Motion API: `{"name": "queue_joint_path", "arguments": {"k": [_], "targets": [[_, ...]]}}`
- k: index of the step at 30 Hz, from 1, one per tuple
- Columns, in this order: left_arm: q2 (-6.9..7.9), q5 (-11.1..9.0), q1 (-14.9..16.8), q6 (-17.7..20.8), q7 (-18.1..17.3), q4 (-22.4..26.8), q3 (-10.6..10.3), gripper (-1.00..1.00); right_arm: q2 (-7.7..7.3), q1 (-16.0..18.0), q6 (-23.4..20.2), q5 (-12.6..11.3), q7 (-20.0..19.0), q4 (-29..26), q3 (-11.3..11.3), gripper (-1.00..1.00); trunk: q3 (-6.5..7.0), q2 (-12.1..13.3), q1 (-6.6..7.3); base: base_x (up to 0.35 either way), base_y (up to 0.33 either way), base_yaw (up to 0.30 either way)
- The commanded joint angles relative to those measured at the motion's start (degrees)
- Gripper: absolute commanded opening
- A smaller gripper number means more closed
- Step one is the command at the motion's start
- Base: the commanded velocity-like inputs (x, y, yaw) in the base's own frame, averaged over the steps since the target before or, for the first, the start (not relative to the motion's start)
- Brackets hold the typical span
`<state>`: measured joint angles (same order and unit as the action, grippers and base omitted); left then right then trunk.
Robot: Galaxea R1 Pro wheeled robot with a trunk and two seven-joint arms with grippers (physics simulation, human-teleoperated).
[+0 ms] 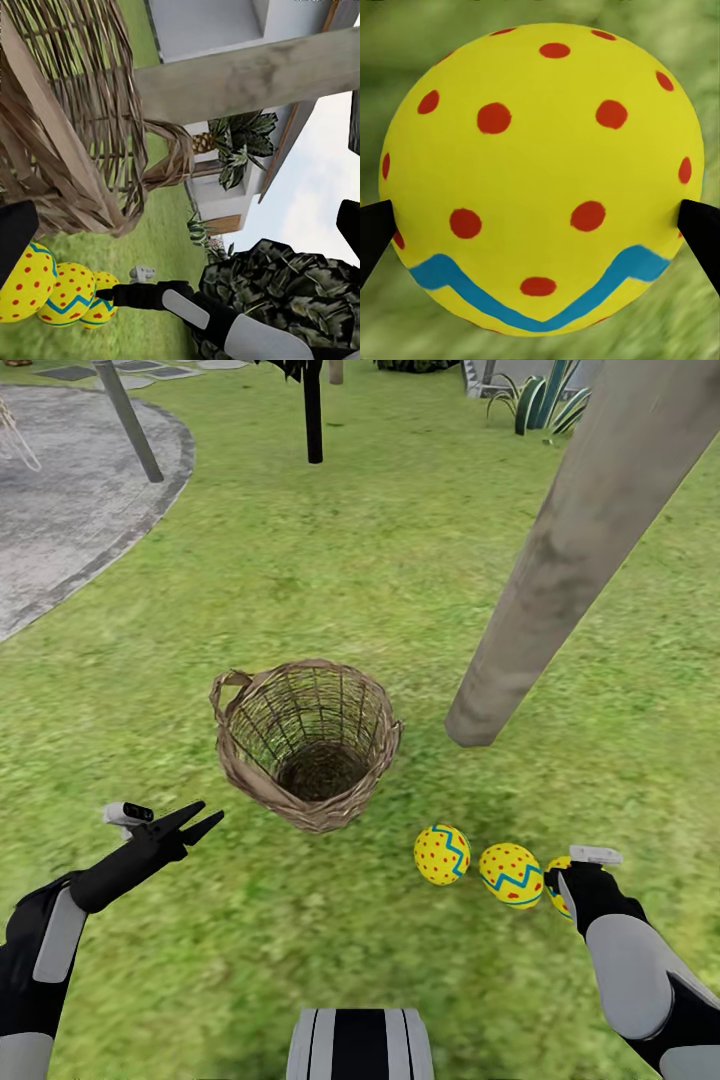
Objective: Take the three Easter eggs out of the wicker basket on the lawn in the garden, then place them on the lawn next to a single tree (choose any tree) so that all three eggs are next to the same tree and none are left in the basket.
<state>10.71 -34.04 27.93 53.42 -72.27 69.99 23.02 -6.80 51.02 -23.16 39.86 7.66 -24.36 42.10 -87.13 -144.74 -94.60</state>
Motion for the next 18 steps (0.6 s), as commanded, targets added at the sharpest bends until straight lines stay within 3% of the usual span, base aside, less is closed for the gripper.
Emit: {"name": "queue_joint_path", "arguments": {"k": [1, 8, 11, 18], "targets": [[0.01, -0.16, 0.02, 0.45, -0.06, -0.14, -0.03, 1.0, 0.03, 0.05, -0.13, 0.21, 0.07, -0.04, 0.21, -1.0, -0.03, -0.01, 0.01, 0.008, 0.0, 0.0], [0.01, -0.06, 0.02, 0.45, 0.02, -0.1, -0.06, 1.0, 0.09, 0.05, -0.13, 0.21, 0.07, -0.07, 0.2, -1.0, -0.03, -0.01, 0.01, 0.237, 0.0, 0.0], [-0.02, -0.2, 0.02, 0.45, -0.11, 0.04, 0.0, 1.0, 0.05, 0.05, -0.13, 0.21, 0.07, -0.07, 0.2, -1.0, -0.03, -0.01, 0.01, 0.027, 0.0, 0.0], [-0.04, -0.15, 0.02, 0.45, -0.09, 0.06, -0.08, 1.0, 0.03, 0.05, -0.13, 0.21, 0.16, -0.16, 0.26, -1.0, -1.58, -0.11, -0.17, 0.001, 0.0, 0.0]]}}
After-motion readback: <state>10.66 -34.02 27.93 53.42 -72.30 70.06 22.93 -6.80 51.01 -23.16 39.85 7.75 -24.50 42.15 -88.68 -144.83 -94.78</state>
